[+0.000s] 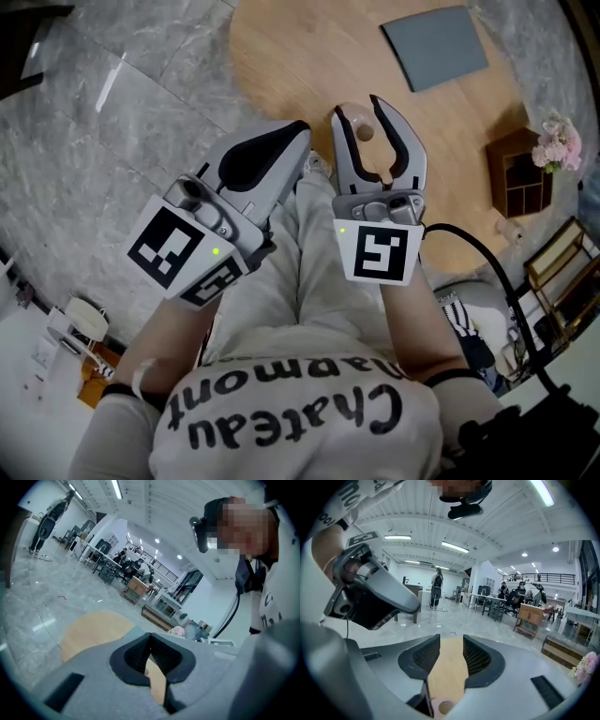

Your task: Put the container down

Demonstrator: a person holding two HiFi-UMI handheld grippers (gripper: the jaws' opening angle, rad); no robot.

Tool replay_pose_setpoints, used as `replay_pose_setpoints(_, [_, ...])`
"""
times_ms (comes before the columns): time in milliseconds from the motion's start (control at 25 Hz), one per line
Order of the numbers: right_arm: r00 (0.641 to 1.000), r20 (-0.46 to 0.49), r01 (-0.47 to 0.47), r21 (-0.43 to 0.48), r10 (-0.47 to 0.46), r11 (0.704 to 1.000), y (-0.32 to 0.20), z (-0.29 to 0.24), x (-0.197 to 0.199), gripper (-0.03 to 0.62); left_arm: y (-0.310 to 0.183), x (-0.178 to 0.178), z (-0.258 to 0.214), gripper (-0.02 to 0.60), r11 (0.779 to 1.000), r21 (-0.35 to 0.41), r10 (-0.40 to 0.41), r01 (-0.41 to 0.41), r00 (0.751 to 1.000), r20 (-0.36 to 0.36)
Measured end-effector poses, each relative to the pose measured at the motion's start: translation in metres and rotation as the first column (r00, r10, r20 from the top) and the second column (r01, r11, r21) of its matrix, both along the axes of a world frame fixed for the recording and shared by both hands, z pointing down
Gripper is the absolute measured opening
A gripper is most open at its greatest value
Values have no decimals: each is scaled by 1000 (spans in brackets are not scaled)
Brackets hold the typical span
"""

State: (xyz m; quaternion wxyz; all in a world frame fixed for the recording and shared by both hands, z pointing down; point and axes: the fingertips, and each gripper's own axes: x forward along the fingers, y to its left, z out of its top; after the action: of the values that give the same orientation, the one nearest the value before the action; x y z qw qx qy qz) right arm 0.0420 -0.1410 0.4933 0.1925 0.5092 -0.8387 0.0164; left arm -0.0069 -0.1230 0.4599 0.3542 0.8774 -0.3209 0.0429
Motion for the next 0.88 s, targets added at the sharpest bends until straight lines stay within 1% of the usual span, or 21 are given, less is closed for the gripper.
replay_pose_setpoints(80, [1000, 12, 2, 8, -2, 1000, 1, -20, -2, 135, 0, -2, -24, 14, 999, 33, -4, 4, 1000, 0])
replay_pose_setpoints(280, [1000, 12, 3, 12, -3, 1000, 7, -72, 5, 135, 11, -4, -72, 14, 998, 70, -1, 1, 1000, 7])
replay_pose_setpoints(520, [999, 42, -9, 62, 7, 998, 0, -139, 19, 135, 2, -9, -129, 14, 985, 170, -12, 9, 1000, 17])
replay_pose_setpoints(720, [991, 106, -83, 61, 76, 995, -7, -189, 30, 135, -9, -10, -177, 14, 966, 259, 2, -6, 1000, 16])
replay_pose_setpoints(800, [988, 128, -95, 72, 85, 993, -13, -208, 35, 135, -16, -12, -199, 14, 957, 290, -2, 5, 1000, -9])
replay_pose_setpoints(880, [980, 184, -93, 75, 78, 993, -24, -230, 38, 133, -26, -14, -221, 14, 946, 323, -13, 25, 999, -41])
